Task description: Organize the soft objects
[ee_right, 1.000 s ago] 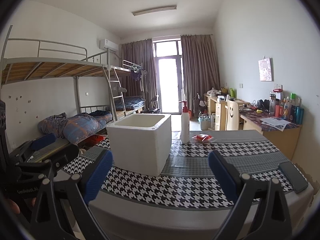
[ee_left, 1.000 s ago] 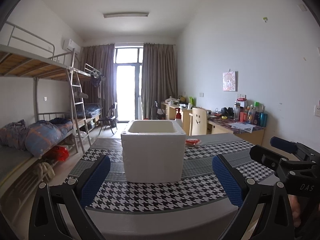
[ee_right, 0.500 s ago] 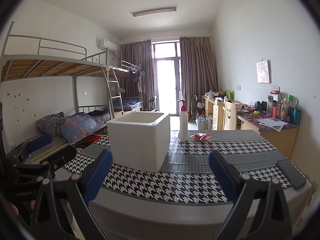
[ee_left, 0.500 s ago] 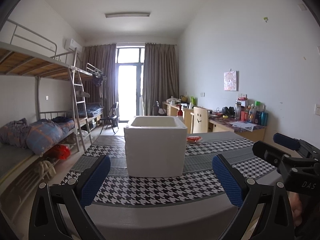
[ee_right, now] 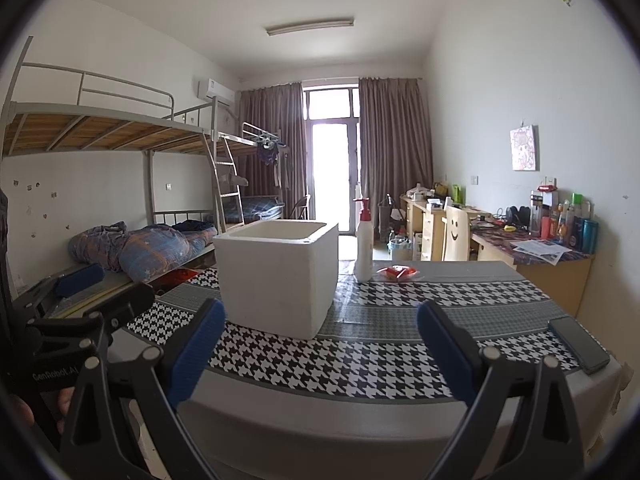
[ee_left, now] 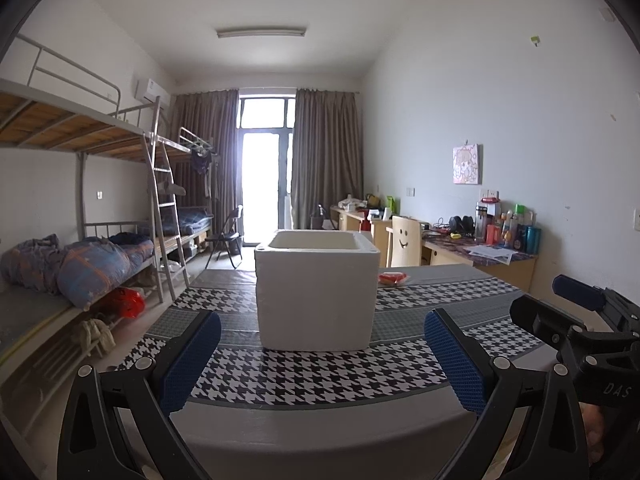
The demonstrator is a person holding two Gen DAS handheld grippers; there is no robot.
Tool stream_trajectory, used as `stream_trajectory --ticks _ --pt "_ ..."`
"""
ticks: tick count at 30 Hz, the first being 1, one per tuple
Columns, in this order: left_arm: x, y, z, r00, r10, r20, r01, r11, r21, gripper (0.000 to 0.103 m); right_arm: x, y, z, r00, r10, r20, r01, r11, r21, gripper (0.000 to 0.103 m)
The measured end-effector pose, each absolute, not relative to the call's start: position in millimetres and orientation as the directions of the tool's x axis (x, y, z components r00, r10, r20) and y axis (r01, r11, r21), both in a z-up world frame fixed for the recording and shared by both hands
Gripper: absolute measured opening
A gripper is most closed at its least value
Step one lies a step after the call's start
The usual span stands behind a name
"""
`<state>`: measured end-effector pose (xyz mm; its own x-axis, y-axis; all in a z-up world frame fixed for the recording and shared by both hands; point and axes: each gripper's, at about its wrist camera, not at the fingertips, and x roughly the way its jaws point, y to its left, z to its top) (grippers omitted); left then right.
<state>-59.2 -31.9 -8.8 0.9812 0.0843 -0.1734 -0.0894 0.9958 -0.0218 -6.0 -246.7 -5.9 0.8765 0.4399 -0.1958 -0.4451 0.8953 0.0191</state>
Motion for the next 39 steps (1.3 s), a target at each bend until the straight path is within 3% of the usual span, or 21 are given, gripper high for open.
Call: stream_trajectory --ticks 25,39 --pt "-73 -41 -19 0.982 0.146 -0.118 -0.145 0.989 0.019 0.102 -13 -247 -15 0.881 0.44 -0.175 -0.444 0.896 0.019 0.099" --pt "-74 -32 -19 0.982 0.125 -0.145 -0.129 0.991 -0.019 0.102 -21 -251 -15 0.882 0.444 -0.161 -0.445 0.895 0.03 0.099"
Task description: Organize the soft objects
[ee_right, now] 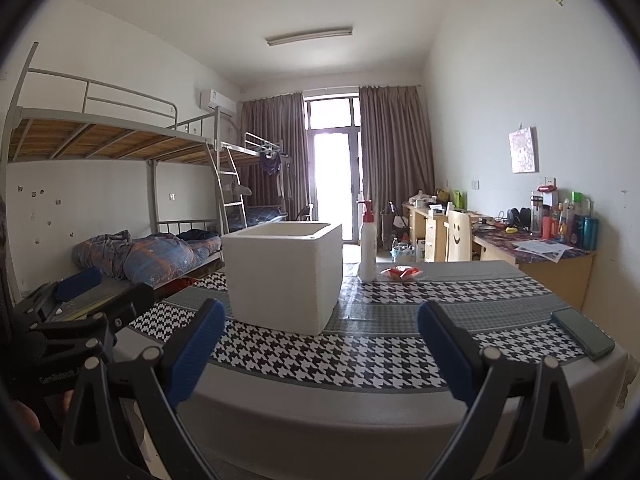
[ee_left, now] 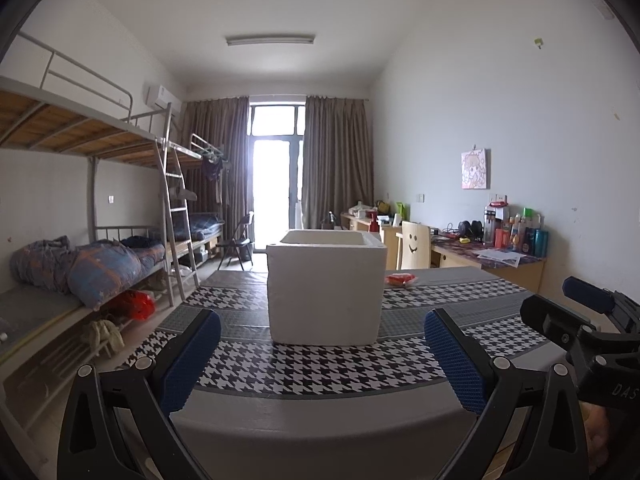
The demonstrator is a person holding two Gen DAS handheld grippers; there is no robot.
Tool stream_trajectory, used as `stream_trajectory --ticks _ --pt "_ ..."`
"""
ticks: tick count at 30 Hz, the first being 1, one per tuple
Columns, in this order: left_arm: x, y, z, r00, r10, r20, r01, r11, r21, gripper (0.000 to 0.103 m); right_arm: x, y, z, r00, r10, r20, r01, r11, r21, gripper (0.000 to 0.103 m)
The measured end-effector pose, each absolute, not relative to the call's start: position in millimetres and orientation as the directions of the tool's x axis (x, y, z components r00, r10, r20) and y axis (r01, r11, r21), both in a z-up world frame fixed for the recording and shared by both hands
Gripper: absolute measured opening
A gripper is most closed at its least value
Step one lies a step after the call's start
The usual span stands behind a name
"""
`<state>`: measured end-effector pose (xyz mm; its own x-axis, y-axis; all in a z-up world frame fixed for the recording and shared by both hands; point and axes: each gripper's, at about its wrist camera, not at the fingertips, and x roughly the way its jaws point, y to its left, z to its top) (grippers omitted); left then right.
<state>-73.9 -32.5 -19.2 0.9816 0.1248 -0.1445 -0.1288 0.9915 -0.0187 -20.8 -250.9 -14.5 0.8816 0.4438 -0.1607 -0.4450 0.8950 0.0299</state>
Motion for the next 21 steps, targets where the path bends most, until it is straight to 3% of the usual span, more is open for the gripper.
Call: stream_trajectory --ticks 21 --pt "-77.4 -36.7 -21.9 0.981 0.129 -0.143 -0.131 0.991 0.0 0.102 -23.4 -249.0 -18.4 0.881 0.448 -0.155 -0.451 0.892 0.016 0.102"
